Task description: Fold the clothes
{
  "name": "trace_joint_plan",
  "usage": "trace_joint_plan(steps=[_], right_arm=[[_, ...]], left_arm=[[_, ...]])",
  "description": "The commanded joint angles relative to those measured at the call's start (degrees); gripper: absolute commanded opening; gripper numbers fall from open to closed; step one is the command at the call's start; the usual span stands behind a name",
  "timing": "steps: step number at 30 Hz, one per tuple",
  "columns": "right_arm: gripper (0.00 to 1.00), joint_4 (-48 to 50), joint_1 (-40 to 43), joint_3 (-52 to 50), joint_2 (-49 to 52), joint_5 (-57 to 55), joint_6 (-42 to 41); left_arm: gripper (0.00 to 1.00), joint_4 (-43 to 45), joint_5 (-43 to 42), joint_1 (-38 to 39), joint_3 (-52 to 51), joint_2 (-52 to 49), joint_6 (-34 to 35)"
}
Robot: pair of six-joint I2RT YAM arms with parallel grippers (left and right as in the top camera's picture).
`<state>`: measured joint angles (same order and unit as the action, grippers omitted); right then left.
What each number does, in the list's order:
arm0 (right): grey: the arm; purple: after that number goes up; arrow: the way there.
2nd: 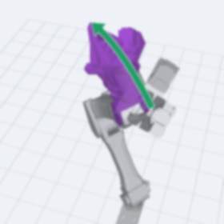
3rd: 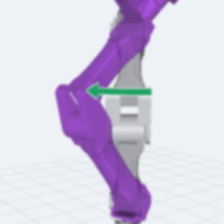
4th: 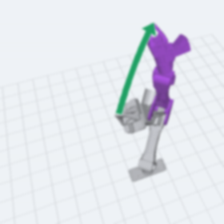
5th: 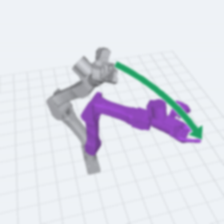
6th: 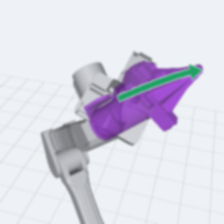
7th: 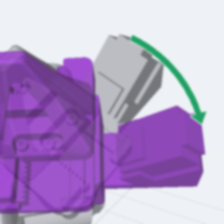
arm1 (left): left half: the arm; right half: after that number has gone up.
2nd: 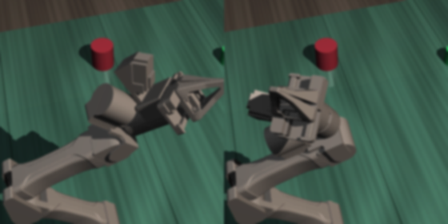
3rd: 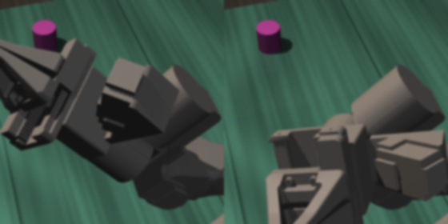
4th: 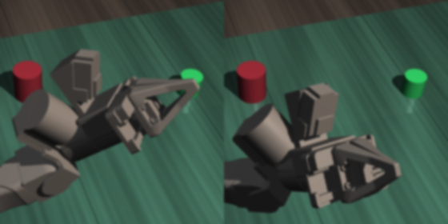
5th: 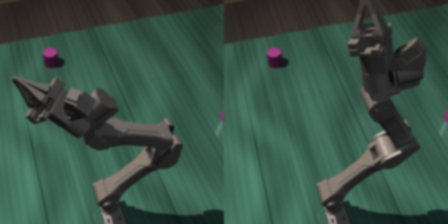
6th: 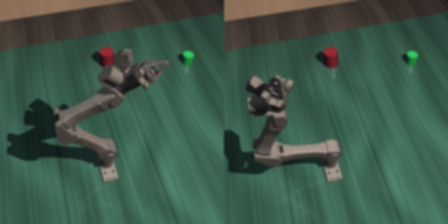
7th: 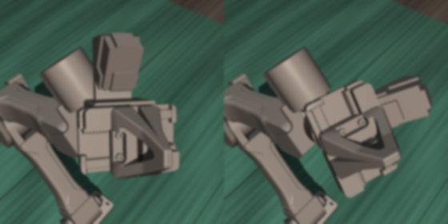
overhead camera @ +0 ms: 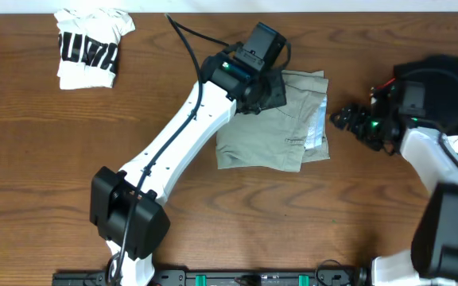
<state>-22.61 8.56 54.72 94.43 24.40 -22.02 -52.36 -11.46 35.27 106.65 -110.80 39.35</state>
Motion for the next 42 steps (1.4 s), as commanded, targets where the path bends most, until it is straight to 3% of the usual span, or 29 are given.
trace_joint_plan(steps=[1, 13, 14, 17, 20, 22, 26, 31, 42], right_arm=[[0.89, -0.8, -0.7, 0.7, -5.2, 1.6, 3.0], [0.89, 5.4, -10.9, 0.7, -1.6, 2.5, 1.0], [0.86, 6.0, -11.7, 0.7, -0.7, 1.3, 0.3], [0.72, 8.5, -13.4, 0.7, 1.1, 0.9, 0.2], [0.38, 11.6, -14.6, 0.8, 0.8, 1.6, 0.2], [0.25, 14.1, -15.0, 0.8, 0.2, 3.5, -0.1], [0.07, 16.7, -15.1, 0.8, -0.3, 5.2, -3.8], [0.01, 17.4, -15.5, 0.8, -0.1, 5.9, -3.9], [0.01, 22.9, -17.7, 0.8, 10.9, 9.1, -3.8]], left_arm=[[0.51, -1.6, 2.7, -1.4, 0.7, -0.4, -1.4], [0.62, -9.9, 3.1, -8.4, 0.2, -0.4, -2.9], [0.67, -10.3, 3.1, -8.6, 0.2, -0.4, -3.6], [0.7, -10.9, 3.1, -9.0, -0.1, -0.4, -6.3], [0.7, -10.8, 4.1, -9.5, -0.5, -0.4, -8.3], [0.62, -10.8, 6.4, -9.9, -1.0, -0.4, -8.3], [0.28, -9.0, 7.6, -10.7, -2.7, -0.4, -9.2], [0.22, -2.3, 6.9, -10.6, -8.4, -0.4, -9.4], [0.21, 24.6, -11.6, -9.7, -25.8, -0.4, -11.5]])
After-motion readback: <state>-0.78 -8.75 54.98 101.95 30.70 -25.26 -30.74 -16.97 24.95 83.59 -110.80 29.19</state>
